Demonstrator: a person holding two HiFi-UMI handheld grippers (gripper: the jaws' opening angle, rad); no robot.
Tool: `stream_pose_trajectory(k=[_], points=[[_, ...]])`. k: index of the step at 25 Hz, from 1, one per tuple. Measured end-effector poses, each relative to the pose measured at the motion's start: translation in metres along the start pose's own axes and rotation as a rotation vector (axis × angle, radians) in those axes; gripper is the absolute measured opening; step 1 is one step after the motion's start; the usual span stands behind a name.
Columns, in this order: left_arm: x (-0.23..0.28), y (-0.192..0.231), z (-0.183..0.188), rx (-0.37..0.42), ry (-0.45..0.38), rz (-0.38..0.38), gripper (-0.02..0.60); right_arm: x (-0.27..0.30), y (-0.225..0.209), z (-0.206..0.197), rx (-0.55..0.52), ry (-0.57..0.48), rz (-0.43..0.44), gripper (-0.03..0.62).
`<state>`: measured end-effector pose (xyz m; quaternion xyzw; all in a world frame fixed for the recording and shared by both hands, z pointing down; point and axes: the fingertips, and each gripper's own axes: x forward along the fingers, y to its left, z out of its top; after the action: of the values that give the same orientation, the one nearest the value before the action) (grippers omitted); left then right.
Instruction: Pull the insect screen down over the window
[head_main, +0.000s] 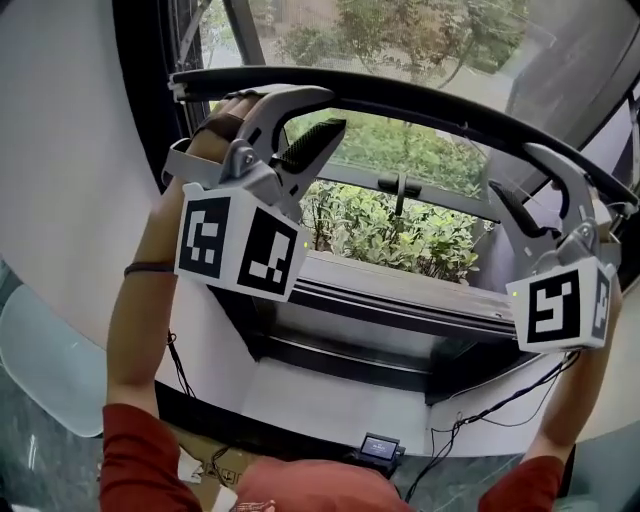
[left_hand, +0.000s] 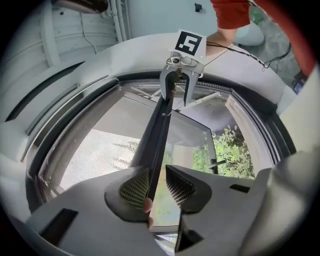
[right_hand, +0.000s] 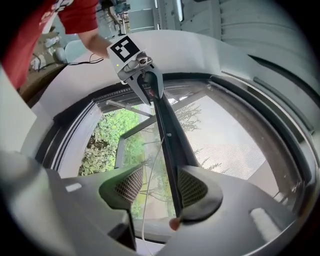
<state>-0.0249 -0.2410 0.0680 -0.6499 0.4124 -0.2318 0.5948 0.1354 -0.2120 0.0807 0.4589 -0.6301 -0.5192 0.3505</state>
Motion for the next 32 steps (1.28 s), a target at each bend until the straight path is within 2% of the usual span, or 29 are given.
stream_pose_trajectory(k=[5,8,11,19,32], points=[[0.002,-0.005,0.002,-0.013,0.019,-0.041,0.109,-0.001,0.004,-0.005,0.033,0.0,0.032,0.218],[-0.005,-0.038,-0.003,-0.009,0.037,-0.075,0.11,-0.004,0.037,-0.014,0.033,0.012,0.061,0.216],[-0.013,-0.066,-0.011,-0.047,0.029,-0.089,0.112,-0.006,0.068,-0.018,0.041,0.018,0.073,0.218],[-0.018,-0.079,-0.015,-0.143,0.026,-0.118,0.114,-0.007,0.08,-0.016,0.111,0.018,0.129,0.219],[-0.033,-0.149,-0.025,-0.213,0.065,-0.199,0.114,-0.014,0.151,-0.032,0.212,0.027,0.204,0.221]])
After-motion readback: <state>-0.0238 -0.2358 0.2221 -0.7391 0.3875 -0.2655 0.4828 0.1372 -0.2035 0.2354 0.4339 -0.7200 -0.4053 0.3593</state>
